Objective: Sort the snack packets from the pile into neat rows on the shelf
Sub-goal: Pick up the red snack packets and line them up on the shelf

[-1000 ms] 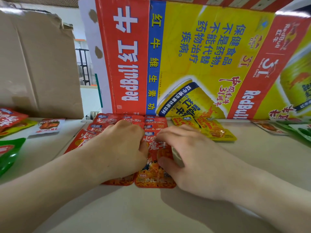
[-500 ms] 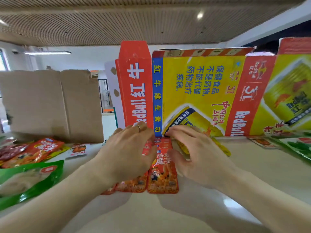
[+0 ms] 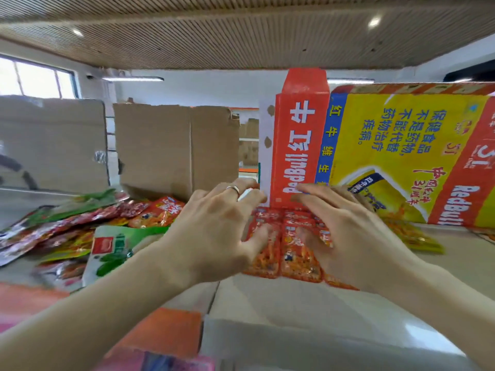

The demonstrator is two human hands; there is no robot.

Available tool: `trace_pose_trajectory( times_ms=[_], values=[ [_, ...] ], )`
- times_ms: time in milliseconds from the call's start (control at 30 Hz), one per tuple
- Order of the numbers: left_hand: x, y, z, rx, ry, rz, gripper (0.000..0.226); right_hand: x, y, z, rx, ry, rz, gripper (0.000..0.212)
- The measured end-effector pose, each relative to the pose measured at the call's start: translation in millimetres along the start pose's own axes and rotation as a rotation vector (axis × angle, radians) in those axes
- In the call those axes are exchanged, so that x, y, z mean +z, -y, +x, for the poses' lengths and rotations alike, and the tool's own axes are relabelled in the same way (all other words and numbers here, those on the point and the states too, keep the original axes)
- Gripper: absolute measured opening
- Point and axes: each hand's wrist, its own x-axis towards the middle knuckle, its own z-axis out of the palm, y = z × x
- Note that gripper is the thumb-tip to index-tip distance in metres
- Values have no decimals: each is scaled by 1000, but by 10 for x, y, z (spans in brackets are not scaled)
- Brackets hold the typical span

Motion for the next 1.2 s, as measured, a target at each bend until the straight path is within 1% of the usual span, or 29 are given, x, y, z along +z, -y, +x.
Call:
trace_pose_trajectory(
  times_ms=[133, 267, 433, 533, 633, 700, 800, 867, 933, 1067, 1200],
  values=[
    [-126, 442, -272, -31, -10, 29, 54, 139, 417, 242, -44, 18, 15, 48],
    [-217, 930, -540, -92, -8, 71, 56, 326, 852, 504, -86, 11, 56, 47],
    [-313, 1508, -854, -159, 9, 98, 53, 594, 1409, 787, -150, 52, 88, 42],
    [-366, 1862, -1019, -205, 14, 86, 50, 770, 1707, 942, -186, 87, 88, 44],
    [-404, 2195, -1177, -277, 6, 99, 50, 934, 1971, 1105, -205, 130, 73, 48],
    [-420, 2426, -1258, -359, 17, 144, 49, 1018, 2124, 1205, -212, 145, 71, 49],
    [-415, 2741, -1339, -494, 85, 185, 55, 1102, 2298, 1319, -216, 163, 82, 47],
    [-369, 2902, -1367, -533, 136, 195, 59, 1145, 2383, 1371, -213, 174, 83, 46],
    [-322, 3008, -1372, -548, 166, 132, 61, 1185, 2435, 1407, -204, 176, 76, 45],
    [-337, 3079, -1335, -533, 186, -18, 52, 1240, 2478, 1415, -176, 191, 62, 43],
    [-336, 3093, -1325, -499, 112, -107, 54, 1229, 2497, 1373, -147, 204, 60, 42]
  ],
)
